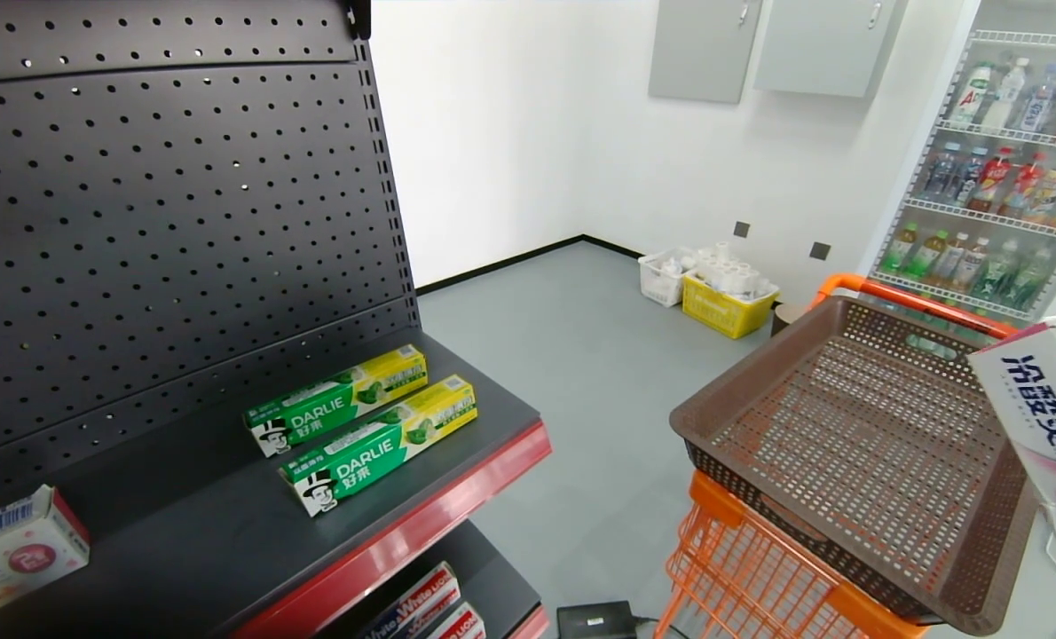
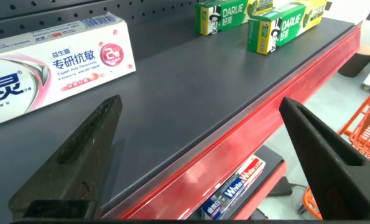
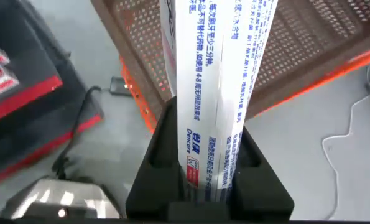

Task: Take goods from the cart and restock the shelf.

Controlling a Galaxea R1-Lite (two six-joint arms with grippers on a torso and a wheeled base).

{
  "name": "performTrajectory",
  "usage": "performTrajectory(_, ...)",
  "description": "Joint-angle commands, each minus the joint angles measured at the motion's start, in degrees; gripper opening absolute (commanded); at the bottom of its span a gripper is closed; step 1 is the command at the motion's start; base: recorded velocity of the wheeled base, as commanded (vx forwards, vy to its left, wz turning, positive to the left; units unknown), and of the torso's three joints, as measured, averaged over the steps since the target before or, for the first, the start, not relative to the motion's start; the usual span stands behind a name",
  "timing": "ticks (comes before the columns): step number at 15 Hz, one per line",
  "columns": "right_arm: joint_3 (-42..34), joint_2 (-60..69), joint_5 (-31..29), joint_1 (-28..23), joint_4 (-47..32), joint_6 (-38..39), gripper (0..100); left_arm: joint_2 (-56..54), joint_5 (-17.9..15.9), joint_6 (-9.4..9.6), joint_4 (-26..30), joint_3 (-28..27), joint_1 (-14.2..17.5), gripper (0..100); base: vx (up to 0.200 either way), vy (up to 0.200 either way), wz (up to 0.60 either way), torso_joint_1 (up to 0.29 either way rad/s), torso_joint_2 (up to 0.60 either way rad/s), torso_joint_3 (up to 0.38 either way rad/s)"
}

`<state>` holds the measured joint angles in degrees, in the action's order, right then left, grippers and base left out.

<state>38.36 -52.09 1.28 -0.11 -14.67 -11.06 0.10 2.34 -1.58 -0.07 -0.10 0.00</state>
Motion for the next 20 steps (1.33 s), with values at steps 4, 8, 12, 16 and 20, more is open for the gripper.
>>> performTrajectory(4, -8.04, 20.45, 0.21, -7.54, -0.19, 2.62, 0, -0.01, 0.03, -0.09, -0.01, 0.01, 0.09, 100, 0.000, 0.000, 0.00, 0.000, 0.00, 0.000)
performTrajectory(8, -11.65, 29.15, -3.83, -8.42, 0.16, 2.62, 0, -0.01, 0.03, -0.09, -0.01, 0.01, 0.09, 100, 0.000, 0.000, 0.00, 0.000, 0.00, 0.000)
performTrajectory(12, -14.46, 33.98, -8.31, -6.75, 0.34, 2.97, 0, -0.01, 0.03, -0.09, -0.01, 0.01, 0.09, 100, 0.000, 0.000, 0.00, 0.000, 0.00, 0.000)
performTrajectory(16, -14.81, 34.78, -8.40, -6.83, 0.43, 3.23, 0, -0.01, 0.03, -0.09, -0.01, 0.01, 0.00, 100, 0.000, 0.000, 0.30, 0.000, 0.00, 0.005)
performTrajectory(20, -17.01, 35.04, -8.49, -6.83, 3.68, 3.06, 0, -0.01, 0.03, -0.09, -0.01, 0.01, 0.00, 100, 0.000, 0.000, 0.60, 0.002, 0.00, 0.004)
